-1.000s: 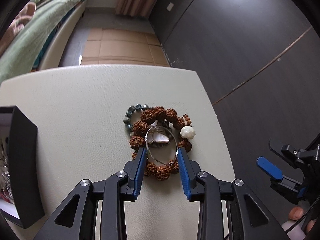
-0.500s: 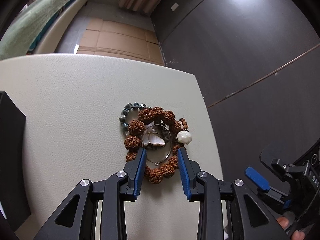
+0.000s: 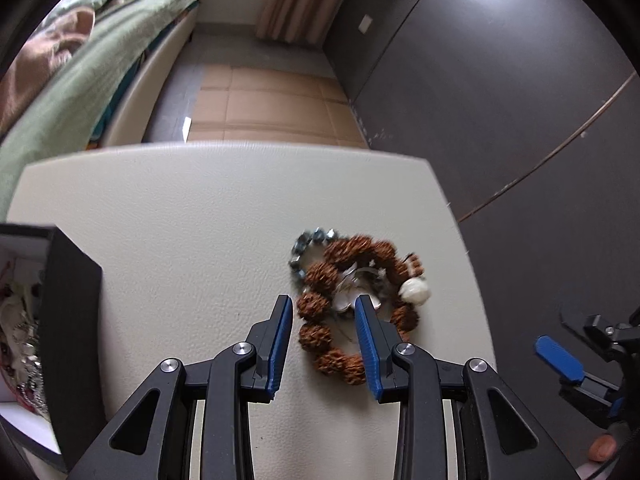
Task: Organize jewelry
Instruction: 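Grasp the brown rudraksha bead bracelet with the left tool, then lift the rudraksha bracelet toward the box with the left tool while the right tool reaches the silver hoop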
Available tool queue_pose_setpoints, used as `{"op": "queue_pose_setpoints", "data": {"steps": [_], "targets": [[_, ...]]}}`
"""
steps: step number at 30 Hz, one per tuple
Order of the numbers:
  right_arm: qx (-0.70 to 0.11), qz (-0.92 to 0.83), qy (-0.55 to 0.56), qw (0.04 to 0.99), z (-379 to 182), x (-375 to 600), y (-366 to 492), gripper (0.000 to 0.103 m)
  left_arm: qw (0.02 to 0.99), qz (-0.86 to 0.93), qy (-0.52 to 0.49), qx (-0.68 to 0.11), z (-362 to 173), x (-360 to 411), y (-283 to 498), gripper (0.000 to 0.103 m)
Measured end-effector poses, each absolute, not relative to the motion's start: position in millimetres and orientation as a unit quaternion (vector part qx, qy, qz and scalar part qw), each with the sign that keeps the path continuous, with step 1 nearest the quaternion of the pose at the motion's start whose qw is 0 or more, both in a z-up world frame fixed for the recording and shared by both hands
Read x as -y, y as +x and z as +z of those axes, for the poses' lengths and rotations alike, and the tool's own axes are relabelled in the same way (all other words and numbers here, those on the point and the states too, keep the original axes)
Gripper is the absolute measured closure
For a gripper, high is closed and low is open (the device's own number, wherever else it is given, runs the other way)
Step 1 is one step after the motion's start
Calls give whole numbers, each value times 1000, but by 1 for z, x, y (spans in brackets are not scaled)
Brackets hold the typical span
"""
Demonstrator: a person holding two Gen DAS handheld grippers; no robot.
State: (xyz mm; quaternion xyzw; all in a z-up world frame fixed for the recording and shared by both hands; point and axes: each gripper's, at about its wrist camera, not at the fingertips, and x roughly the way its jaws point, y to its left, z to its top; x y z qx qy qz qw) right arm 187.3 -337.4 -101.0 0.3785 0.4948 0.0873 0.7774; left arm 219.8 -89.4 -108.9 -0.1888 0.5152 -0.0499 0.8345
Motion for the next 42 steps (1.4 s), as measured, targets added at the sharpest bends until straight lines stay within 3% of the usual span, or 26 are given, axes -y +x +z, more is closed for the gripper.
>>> {"op": "queue_pose_setpoints", "data": {"steps": [5, 6, 25, 42], "targets": [[-499, 94, 372, 777, -100, 332, 188, 47, 827, -53, -206, -521, -123, 86, 218, 71], [-500, 95, 370, 777, -99, 331, 189, 47, 825, -56, -210, -522, -124, 85, 219, 84], [-508, 99, 342, 784, -98, 308, 184, 47, 844, -159, -263, -439, -47, 64, 189, 85], [-555, 142, 239, 784, -112, 230, 192, 47, 864, -95, -316, -381, -15, -30, 163, 85]]}}
